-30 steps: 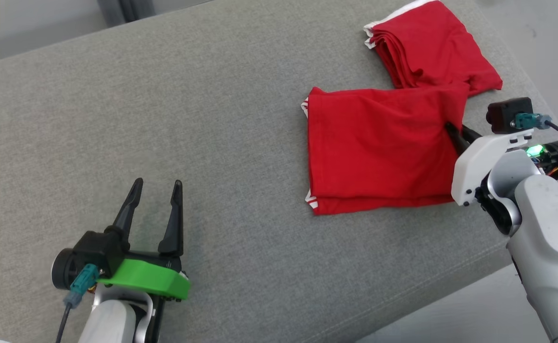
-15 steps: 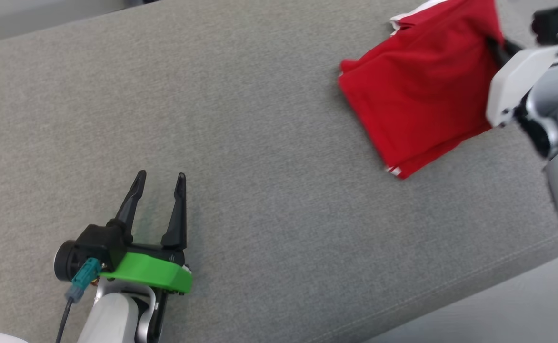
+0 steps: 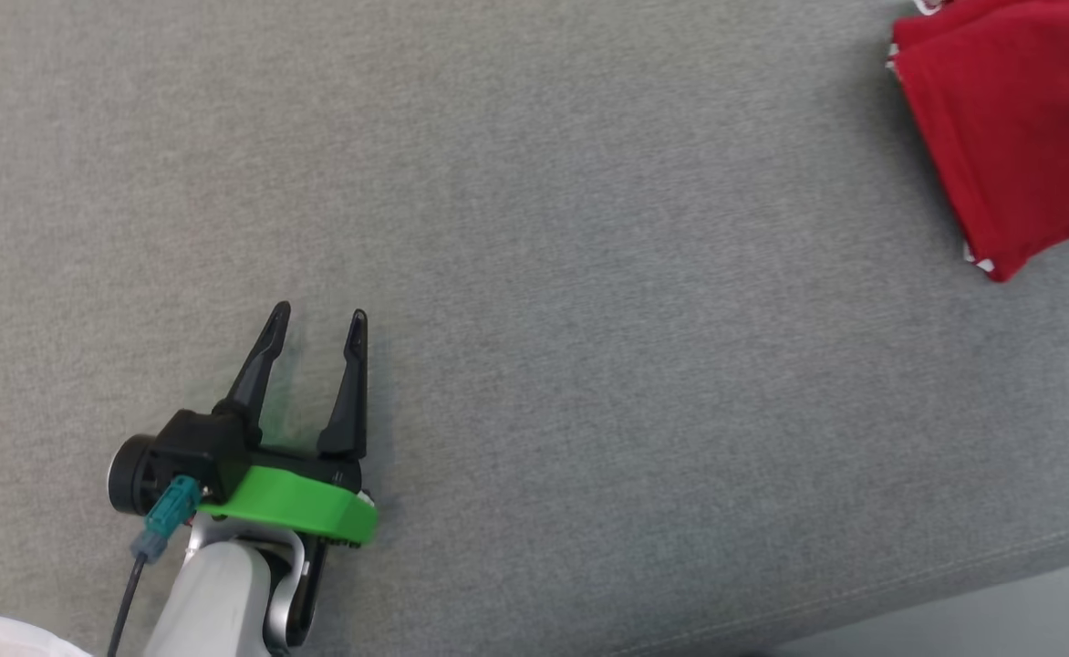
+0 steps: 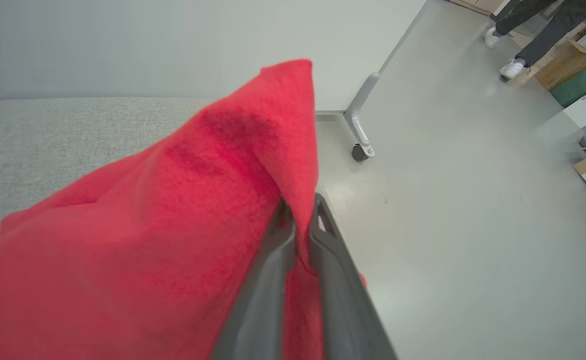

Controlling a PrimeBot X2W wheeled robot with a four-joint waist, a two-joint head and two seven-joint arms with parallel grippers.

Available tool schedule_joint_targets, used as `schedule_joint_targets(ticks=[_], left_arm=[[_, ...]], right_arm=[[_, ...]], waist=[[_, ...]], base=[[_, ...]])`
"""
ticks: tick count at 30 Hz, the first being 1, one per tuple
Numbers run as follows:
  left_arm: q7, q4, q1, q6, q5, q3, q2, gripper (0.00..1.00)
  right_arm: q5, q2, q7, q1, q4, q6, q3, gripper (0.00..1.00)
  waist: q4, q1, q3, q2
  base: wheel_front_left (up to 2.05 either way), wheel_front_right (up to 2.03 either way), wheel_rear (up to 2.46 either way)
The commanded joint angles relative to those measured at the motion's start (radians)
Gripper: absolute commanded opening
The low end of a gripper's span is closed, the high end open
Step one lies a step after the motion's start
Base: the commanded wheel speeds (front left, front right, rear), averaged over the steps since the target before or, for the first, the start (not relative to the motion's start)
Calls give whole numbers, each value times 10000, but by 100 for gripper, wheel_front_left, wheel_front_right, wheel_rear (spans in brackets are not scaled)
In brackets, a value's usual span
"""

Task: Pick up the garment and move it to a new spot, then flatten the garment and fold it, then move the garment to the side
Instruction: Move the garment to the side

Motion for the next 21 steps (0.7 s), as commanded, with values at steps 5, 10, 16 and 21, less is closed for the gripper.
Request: schedule_joint_targets(ticks=[5,10,16,21], left_arm=[[-31,-13,-167,10,90,-54,95,100],[-31,70,-99,10,122,-117,83,100],[-31,165,-2,10,116,-165,117,100],[-31,96,24,10,95,-105,122,100]], right_arm=[[-809,-1,-474,-33,817,-16,-1303,16],[-1952,347,-720,221,1012,-16,-2597,100],[-2820,986,-1090,247,921,-16,-3183,100],[-2948,1447,-1816,231,832,-16,-2790,100]], waist=[[503,0,528,-1],[470,0,465,-1],[263,0,199,-1],[142,0,-208,-1]], base=[[0,0,0],[0,0,0],[0,0,0],[0,0,0]])
